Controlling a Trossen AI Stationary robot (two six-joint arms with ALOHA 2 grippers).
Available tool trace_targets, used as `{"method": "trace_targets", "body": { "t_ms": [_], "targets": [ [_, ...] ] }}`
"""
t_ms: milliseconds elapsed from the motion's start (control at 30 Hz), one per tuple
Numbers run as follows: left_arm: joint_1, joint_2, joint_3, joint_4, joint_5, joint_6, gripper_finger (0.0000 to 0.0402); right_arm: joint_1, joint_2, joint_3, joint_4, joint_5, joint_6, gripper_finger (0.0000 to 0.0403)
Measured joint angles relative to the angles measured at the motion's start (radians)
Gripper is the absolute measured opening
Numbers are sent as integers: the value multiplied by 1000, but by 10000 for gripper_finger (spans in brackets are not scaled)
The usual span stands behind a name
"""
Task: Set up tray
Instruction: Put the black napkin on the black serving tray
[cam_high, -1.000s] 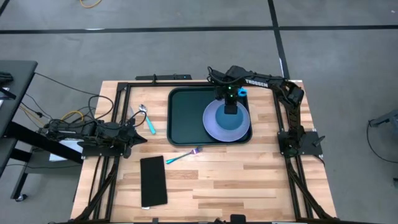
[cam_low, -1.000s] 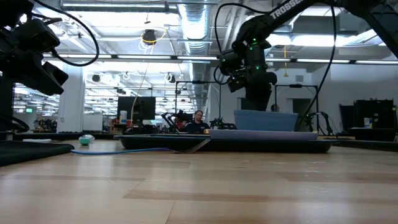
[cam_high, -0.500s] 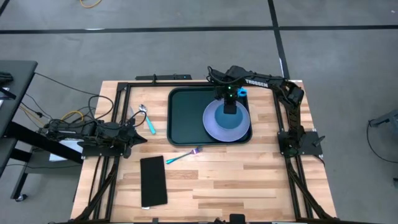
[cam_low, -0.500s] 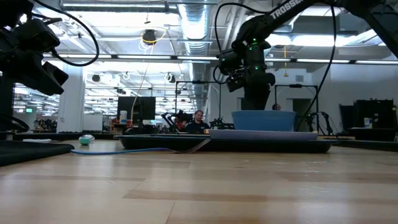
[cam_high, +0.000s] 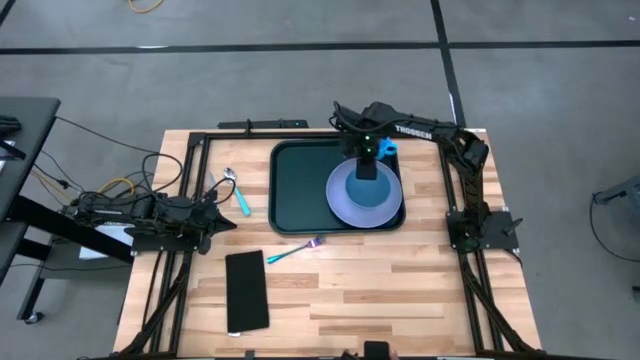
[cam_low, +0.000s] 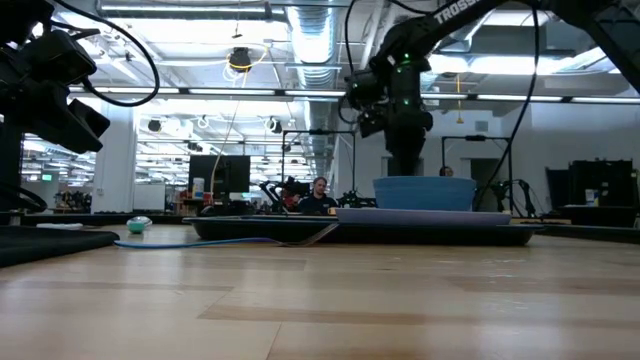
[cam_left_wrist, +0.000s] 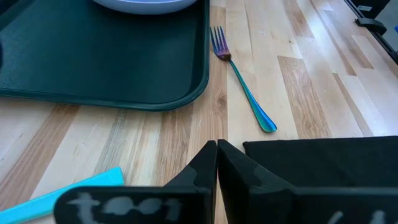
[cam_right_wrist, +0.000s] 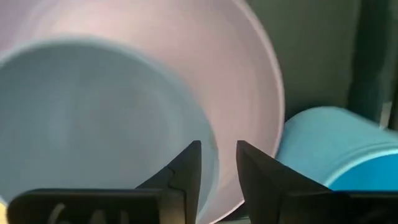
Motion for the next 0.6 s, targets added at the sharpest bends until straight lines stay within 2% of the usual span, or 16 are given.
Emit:
{"method": "trace_targets", "body": {
  "t_ms": [133,267,333,467,600],
  "targets": [
    [0,0,0,0,0,0,0,7,0,94,-45,42,18,105],
    [0,0,0,0,0,0,0,6,-8,193,-137,41,79,107],
    [0,0,0,0,0,0,0,2,-38,200,-180,32,87,107],
    [0,0,0,0,0,0,0,-22,-152,144,-194,-5,122,107],
    [0,0,0,0,0,0,0,-45,-337,-4,-75,-10,186,107]
  ]
}}
